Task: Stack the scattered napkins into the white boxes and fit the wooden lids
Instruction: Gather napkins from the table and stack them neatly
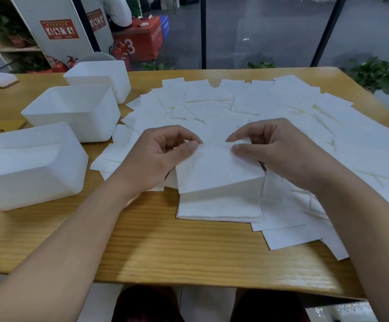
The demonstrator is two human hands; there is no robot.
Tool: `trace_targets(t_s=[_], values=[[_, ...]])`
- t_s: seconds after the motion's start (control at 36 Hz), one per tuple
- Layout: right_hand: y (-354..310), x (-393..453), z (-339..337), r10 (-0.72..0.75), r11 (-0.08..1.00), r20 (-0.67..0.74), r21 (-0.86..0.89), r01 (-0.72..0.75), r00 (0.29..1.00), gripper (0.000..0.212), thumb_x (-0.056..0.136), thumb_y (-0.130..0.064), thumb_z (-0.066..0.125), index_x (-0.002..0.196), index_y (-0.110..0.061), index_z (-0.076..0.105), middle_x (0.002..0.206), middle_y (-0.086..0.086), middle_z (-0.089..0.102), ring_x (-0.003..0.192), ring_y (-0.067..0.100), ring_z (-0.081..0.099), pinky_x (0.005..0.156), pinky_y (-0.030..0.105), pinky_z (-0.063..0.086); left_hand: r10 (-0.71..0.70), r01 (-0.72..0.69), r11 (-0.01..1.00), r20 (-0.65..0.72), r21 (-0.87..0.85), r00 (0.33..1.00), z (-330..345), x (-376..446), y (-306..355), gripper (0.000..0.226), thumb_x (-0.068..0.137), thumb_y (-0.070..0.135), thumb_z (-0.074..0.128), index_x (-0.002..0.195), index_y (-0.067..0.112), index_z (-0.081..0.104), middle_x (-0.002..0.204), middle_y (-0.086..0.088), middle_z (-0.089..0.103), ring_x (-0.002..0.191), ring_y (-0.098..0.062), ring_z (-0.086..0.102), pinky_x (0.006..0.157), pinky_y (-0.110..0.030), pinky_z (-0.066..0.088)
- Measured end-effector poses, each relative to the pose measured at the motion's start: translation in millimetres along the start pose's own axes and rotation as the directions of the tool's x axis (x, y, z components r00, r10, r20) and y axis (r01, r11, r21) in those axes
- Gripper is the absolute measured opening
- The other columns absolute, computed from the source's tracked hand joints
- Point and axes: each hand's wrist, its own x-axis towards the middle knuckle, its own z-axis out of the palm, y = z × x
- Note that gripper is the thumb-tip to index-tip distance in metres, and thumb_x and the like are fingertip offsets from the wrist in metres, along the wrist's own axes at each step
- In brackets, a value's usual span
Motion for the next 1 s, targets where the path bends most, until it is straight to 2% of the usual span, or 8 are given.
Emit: trace_targets(t_s=[0.14,0.25,0.47,0.61,0.72,0.83,0.92,1.0], values=[[5,0,-7,0.135,0.966,0.144,-0.240,-0.097,0.980,0.012,0.093,-0.024,0.082,0.102,-0.030,0.081,0.061,0.003,0.057,0.059,0.021,0.055,0.063,0.042,0.049,-0.041,0.027,0.991,0.107,0.129,0.993,-1,-2,1,0.009,0.102,0.026,0.076,0.109,0.025,0.082,0.072,-0.005,0.060,0.069,-0.018,0.049,0.071,-0.027,0.043],[3,-1,-5,0.156,0.935,0.186,-0.345,-0.084,0.970,0.015,0.091,-0.025,0.083,0.102,-0.034,0.078,0.061,0.001,0.058,0.058,0.019,0.056,0.055,0.034,0.042,-0.076,0.031,0.970,0.176,0.241,0.981,0,-4,-1,0.008,0.099,0.028,0.080,0.107,0.030,0.081,0.072,-0.003,0.061,0.065,-0.017,0.050,0.069,-0.029,0.045],[-1,-4,-5,0.138,0.915,0.244,-0.402,-0.029,0.960,0.027,0.087,-0.029,0.090,0.109,-0.036,0.076,0.065,-0.005,0.055,0.054,0.006,0.053,0.063,0.028,0.042,-0.061,0.000,0.944,0.172,0.331,0.983,0,-5,-2,0.014,0.090,0.030,0.090,0.100,0.034,0.081,0.076,0.003,0.066,0.065,-0.010,0.053,0.068,-0.024,0.048],[3,0,-8,0.087,0.919,0.079,-0.392,-0.049,0.993,0.024,0.085,-0.049,0.088,0.094,-0.029,0.078,0.064,-0.004,0.057,0.054,0.011,0.052,0.053,0.031,0.047,0.060,-0.044,0.929,-0.032,0.366,0.998,-1,-1,-9,0.007,0.093,0.029,0.087,0.092,0.033,0.081,0.083,0.009,0.067,0.074,-0.010,0.057,0.070,-0.022,0.046],[9,5,-5,0.004,0.901,-0.059,-0.434,-0.029,0.998,0.020,0.092,-0.046,0.082,0.085,-0.028,0.076,0.060,-0.007,0.056,0.049,0.006,0.047,0.053,0.030,0.044,0.082,-0.050,0.901,-0.055,0.431,0.995,1,4,-14,0.003,0.097,0.033,0.081,0.098,0.035,0.084,0.114,0.021,0.073,0.112,-0.006,0.062,0.087,-0.012,0.039],[10,5,1,-0.042,0.910,-0.043,-0.415,0.020,0.998,0.018,0.095,-0.040,0.079,0.084,-0.027,0.076,0.060,-0.009,0.057,0.050,0.005,0.046,0.050,0.022,0.039,0.053,-0.058,0.863,0.024,0.503,0.998,8,5,-22,0.008,0.099,0.042,0.078,0.105,0.041,0.084,0.132,0.033,0.067,0.135,0.001,0.049,0.108,-0.016,0.038],[10,4,5,-0.074,0.908,0.003,-0.414,0.069,0.997,0.016,0.096,-0.038,0.079,0.085,-0.027,0.076,0.060,-0.010,0.057,0.051,0.005,0.046,0.051,0.020,0.037,0.036,-0.038,0.862,0.013,0.505,0.999,9,4,-23,0.014,0.100,0.042,0.076,0.112,0.041,0.083,0.131,0.032,0.069,0.133,0.005,0.049,0.104,-0.009,0.039],[14,5,9,-0.099,0.897,0.040,-0.429,0.106,0.994,0.013,0.096,-0.038,0.079,0.087,-0.029,0.076,0.063,-0.009,0.060,0.054,0.004,0.049,0.053,0.018,0.039,0.036,-0.032,0.838,0.004,0.545,0.999,7,4,-24,0.022,0.104,0.039,0.072,0.124,0.037,0.080,0.132,0.032,0.068,0.132,0.007,0.050,0.102,-0.014,0.045]])
